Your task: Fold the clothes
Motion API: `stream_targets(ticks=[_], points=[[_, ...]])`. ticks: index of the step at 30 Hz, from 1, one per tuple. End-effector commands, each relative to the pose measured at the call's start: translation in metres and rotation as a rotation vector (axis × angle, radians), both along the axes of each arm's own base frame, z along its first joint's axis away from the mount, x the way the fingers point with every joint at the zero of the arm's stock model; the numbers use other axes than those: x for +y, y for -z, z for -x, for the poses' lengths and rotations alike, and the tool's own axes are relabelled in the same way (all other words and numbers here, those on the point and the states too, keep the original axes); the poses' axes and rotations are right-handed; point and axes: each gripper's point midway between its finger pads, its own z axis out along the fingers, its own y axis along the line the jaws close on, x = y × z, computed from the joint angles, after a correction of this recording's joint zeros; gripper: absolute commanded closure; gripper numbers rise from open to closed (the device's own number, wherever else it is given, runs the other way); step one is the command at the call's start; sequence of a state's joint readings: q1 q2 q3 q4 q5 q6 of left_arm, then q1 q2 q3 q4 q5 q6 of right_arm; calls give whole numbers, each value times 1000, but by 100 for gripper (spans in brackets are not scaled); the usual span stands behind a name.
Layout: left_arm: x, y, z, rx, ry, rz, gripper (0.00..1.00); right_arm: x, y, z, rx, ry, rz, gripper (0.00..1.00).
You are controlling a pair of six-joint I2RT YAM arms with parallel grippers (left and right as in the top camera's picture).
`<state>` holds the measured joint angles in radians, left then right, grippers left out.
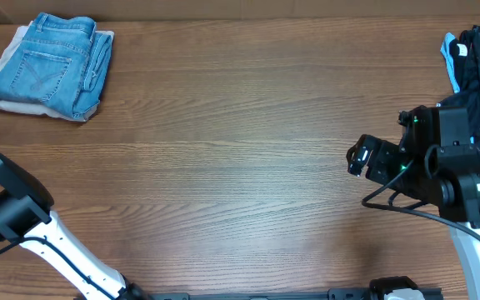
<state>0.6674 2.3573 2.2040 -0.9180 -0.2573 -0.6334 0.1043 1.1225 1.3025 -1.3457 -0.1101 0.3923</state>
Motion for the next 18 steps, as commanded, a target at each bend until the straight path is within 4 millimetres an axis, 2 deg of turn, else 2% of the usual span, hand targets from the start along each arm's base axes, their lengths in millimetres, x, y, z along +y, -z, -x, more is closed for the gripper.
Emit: stream_targets(ticks=[1, 6, 10, 15, 18], points=[[3, -23, -18, -23, 110, -77, 96, 3, -8, -4, -21, -8, -21, 0], [11, -10, -34, 37, 247, -150, 96, 3, -6, -5, -15, -9, -21, 0], [14, 24, -38, 89, 295, -139, 96, 4, -7, -5, -14, -11, -27, 0], [12, 76, -34, 152, 303, -76, 96, 7, -7, -4, -12, -20, -43, 0], [8, 97, -32, 174, 306, -45, 96, 7, -7, -4, -12, -19, -44, 0]])
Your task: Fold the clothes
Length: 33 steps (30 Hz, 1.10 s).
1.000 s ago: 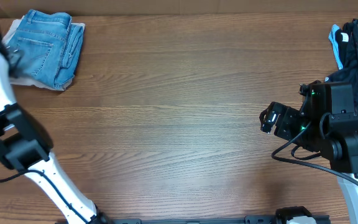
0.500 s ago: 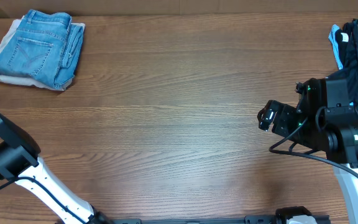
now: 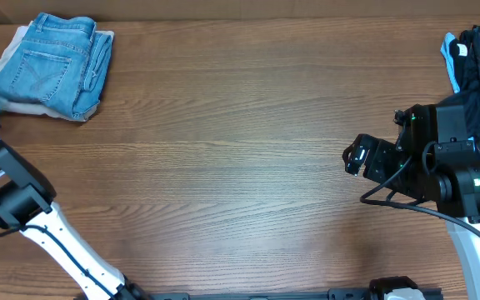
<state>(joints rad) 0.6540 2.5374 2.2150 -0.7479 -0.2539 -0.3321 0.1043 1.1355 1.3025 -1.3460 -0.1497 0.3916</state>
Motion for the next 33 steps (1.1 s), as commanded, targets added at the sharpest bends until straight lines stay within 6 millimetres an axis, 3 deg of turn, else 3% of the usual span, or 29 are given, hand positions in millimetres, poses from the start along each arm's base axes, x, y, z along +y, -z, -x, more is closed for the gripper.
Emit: stream_targets(ticks=[1, 11, 22, 33], points=[[-5, 22, -2, 36, 28, 21, 96, 1, -9, -4, -29, -1, -10, 0], [-32, 32, -21, -68, 33, 160, 96, 1, -10, -6, -39, 2, -13, 0], [-102, 39, -53, -66, 79, 257, 96, 1, -10, -6, -40, 2, -12, 0], [-164, 48, -55, -4, 11, 354, 96, 1, -10, -6, -40, -1, -10, 0]])
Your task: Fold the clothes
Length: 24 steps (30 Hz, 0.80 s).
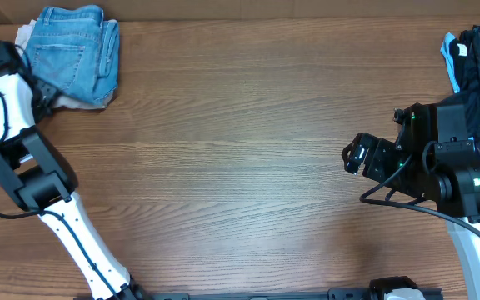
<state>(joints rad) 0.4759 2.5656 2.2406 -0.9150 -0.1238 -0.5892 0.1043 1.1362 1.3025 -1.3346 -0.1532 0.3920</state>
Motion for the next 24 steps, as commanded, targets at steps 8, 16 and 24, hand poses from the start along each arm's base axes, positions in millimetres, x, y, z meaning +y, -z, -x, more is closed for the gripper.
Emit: stream_targets(ticks=[8, 16, 24], points=[[-62, 16, -14, 19, 34, 108, 96, 0, -9, -4, -30, 0, -6, 0], [-64, -20, -4, 18, 26, 105, 96, 0, -9, -4, -31, -1, -5, 0], [-73, -103, 18, -17, 27, 86, 96, 0, -10, -5, -37, -4, -4, 0]])
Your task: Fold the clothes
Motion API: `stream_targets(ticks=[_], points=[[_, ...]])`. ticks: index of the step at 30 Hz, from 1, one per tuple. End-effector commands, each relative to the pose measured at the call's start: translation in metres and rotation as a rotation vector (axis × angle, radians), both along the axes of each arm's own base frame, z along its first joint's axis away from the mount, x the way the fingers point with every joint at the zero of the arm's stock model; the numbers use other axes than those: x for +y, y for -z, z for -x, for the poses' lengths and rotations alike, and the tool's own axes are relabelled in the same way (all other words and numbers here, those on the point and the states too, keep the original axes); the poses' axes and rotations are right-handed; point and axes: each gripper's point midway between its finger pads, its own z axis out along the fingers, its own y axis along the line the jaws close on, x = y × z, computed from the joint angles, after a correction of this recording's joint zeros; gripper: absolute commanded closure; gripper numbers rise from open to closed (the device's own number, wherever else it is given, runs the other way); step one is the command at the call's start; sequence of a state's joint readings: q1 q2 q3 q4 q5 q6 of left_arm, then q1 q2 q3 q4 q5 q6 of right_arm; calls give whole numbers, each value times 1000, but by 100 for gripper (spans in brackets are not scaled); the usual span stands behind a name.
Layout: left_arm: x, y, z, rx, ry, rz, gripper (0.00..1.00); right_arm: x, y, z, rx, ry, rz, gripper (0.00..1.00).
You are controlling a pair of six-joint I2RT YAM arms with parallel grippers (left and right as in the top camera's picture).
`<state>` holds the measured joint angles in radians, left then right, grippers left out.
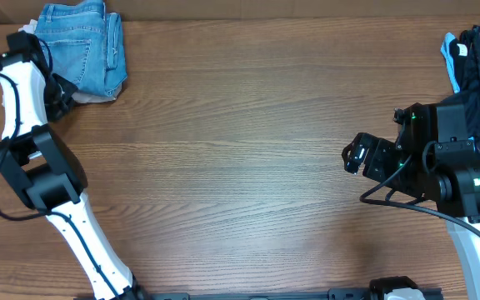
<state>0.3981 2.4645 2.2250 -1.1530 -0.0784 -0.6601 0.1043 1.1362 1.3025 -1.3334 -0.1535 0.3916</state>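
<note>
A folded pair of blue jeans (80,46) lies on a folded beige garment (100,97) at the far left corner, partly cut off by the top edge of the overhead view. My left gripper (59,88) sits against the stack's lower left edge; its fingers are too dark to tell apart. A heap of unfolded black and light blue clothes lies at the far right. My right gripper (355,156) hovers left of that heap over bare table, its finger gap not readable.
The brown wooden table (240,150) fills the view. The white left arm (17,92) runs up the left side from its base at the front. The black right arm body (452,167) partly covers the clothes heap.
The left arm has shifted a little right and toward the far edge. The jeans stack has slid slightly further right and up, with more of it cut off by the frame. The right arm is unchanged.
At first the stack lay tilted near the left edge, with the left arm low at the table's left side. The arm then stood nearer the stack. Later the stack was further back and right, turned squarer, with the gripper at its left edge, and now further still.
</note>
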Motion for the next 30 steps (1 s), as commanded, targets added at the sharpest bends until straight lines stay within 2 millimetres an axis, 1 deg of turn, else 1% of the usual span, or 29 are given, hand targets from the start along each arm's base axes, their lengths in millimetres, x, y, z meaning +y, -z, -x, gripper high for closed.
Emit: stream_targets(ticks=[1, 3, 4, 5, 6, 8, 12, 15, 17, 19, 22, 24, 25, 28, 30], points=[[-7, -79, -5, -139, 1, -36, 96, 0, -10, -5, -38, -4, -4, 0], [-7, -102, -5, -183, 1, -54, 96, 0, -11, -6, -47, -21, 3, 0], [-7, -116, -8, -221, 5, -69, 96, 0, -11, -7, -51, -26, 6, 0], [-8, -126, -13, -256, 9, -81, 96, 0, -11, -7, -53, -26, 6, 0], [-7, -136, -21, -301, 14, -97, 96, 0, -11, -8, -55, -26, 5, 0], [-7, -148, -39, -381, 27, -127, 96, 0, -12, -9, -60, -26, 5, 0], [-5, -156, -69, -478, 89, -189, 96, 0, -12, -9, -63, -25, 5, 0], [1, -152, -92, -527, 159, -245, 95, 0, -12, -8, -58, -26, 5, 0], [6, -140, -104, -533, 204, -278, 94, 0, -11, -7, -51, -26, 6, 0], [13, -121, -107, -501, 204, -303, 93, 0, -10, -6, -45, -26, 7, 0], [27, -82, -103, -406, 171, -345, 91, 0, -10, -5, -42, -26, 7, 0], [39, -51, -96, -321, 145, -379, 89, 0, -10, -5, -43, -25, 7, 0], [43, -38, -91, -283, 143, -394, 89, 0, -10, -5, -43, -25, 7, 0], [55, -16, -79, -205, 120, -421, 88, 0, -10, -5, -44, -25, 7, 0], [56, -12, -77, -187, 132, -425, 87, 0, -10, -6, -44, -25, 6, 0]])
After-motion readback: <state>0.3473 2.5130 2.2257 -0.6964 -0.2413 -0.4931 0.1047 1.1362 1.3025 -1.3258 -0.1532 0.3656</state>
